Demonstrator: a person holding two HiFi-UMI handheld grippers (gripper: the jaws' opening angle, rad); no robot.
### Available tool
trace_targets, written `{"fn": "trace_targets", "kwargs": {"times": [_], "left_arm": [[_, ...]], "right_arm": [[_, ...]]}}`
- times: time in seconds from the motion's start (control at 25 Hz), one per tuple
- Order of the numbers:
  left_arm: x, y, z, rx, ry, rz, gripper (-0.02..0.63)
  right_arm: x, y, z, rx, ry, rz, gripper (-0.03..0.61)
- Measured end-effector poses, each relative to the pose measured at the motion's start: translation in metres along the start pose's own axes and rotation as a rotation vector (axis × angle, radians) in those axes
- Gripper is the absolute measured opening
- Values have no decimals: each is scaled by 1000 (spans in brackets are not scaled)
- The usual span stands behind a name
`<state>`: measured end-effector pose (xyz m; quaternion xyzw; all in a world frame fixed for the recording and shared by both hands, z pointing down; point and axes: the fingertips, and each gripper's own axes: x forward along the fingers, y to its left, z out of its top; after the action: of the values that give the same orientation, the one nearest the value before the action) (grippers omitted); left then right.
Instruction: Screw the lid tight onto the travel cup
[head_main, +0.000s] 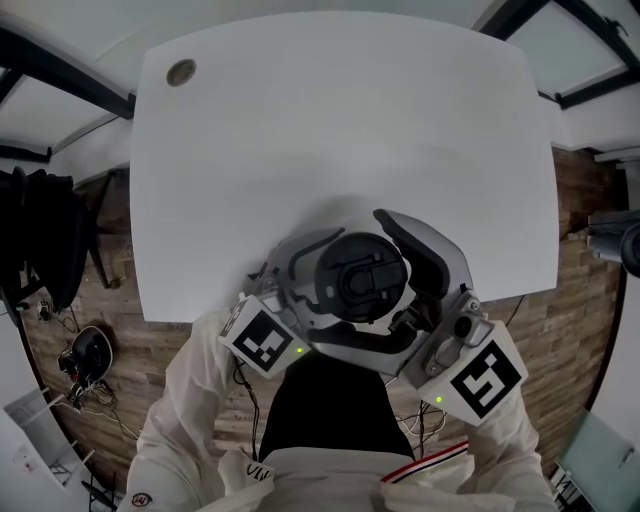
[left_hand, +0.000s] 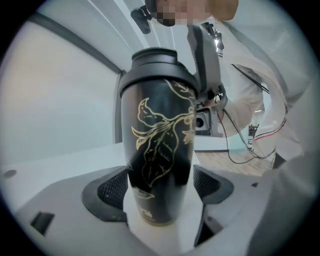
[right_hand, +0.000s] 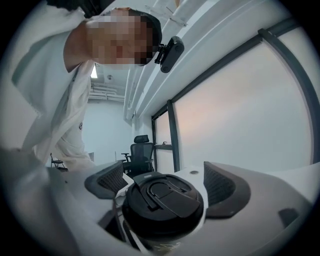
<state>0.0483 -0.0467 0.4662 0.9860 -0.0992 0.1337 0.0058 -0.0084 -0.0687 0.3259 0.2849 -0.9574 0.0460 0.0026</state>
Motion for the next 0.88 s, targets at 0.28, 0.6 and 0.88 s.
{"fn": "trace_targets", "kwargs": {"times": [0.28, 0.6, 0.88], "left_arm": [[-87, -3, 25, -63, 66, 81, 403], [-168, 27, 174, -229, -131, 508, 185], [-168, 16, 239, -83, -161, 742, 8]], "right_arm": [[-51, -5, 48, 164, -31, -136, 508], [-104, -17, 113, 107, 55, -461, 325], [-140, -12, 149, 84, 4, -634, 24]]}}
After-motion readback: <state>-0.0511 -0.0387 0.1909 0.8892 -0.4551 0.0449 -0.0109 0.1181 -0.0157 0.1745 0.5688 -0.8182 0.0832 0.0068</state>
